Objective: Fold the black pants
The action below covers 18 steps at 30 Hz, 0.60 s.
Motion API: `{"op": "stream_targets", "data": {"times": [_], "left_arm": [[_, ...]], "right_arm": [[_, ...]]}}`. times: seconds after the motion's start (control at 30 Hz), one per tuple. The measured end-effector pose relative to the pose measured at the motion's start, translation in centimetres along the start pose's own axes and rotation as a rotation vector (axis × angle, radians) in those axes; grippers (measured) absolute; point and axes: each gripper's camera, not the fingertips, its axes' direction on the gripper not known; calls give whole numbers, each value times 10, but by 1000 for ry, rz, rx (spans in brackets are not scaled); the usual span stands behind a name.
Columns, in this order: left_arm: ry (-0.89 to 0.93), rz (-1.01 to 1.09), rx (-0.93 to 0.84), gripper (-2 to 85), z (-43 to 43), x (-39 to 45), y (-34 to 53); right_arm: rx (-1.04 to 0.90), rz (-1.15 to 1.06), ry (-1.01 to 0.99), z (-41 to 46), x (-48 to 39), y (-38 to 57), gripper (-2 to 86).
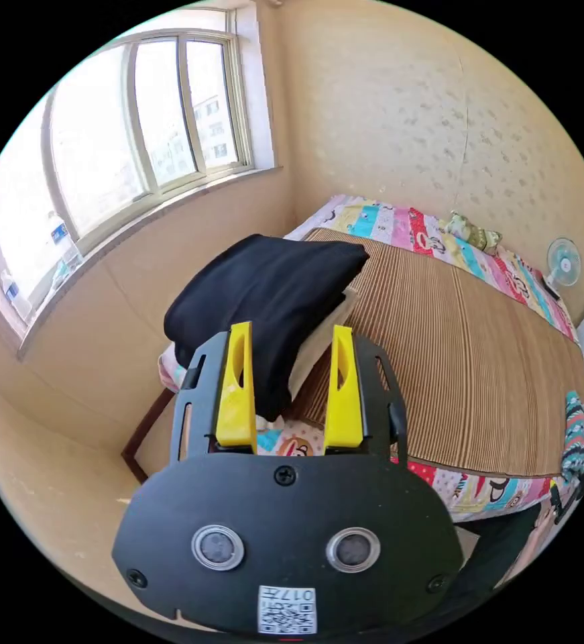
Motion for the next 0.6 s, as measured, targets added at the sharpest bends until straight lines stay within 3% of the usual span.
{"op": "stream_targets", "data": {"times": [0.07, 0.13, 0.27, 0.4, 0.6], "left_arm": [[9, -81, -163, 171, 39, -25, -22], [102, -188, -215, 167, 63, -48, -24], [234, -401, -84, 146, 61, -82, -7], [285, -378, -84, 116, 54, -86, -3], [522, -274, -89, 62, 50, -72, 11]], "right_arm": [[-7, 21, -63, -7, 17, -4, 5], [4, 59, -137, -19, 40, -7, 5], [-16, 133, -241, -28, 76, -13, 4], [-86, 181, -245, -28, 97, -26, 5], [-187, 102, -227, -26, 99, -44, 5]]}}
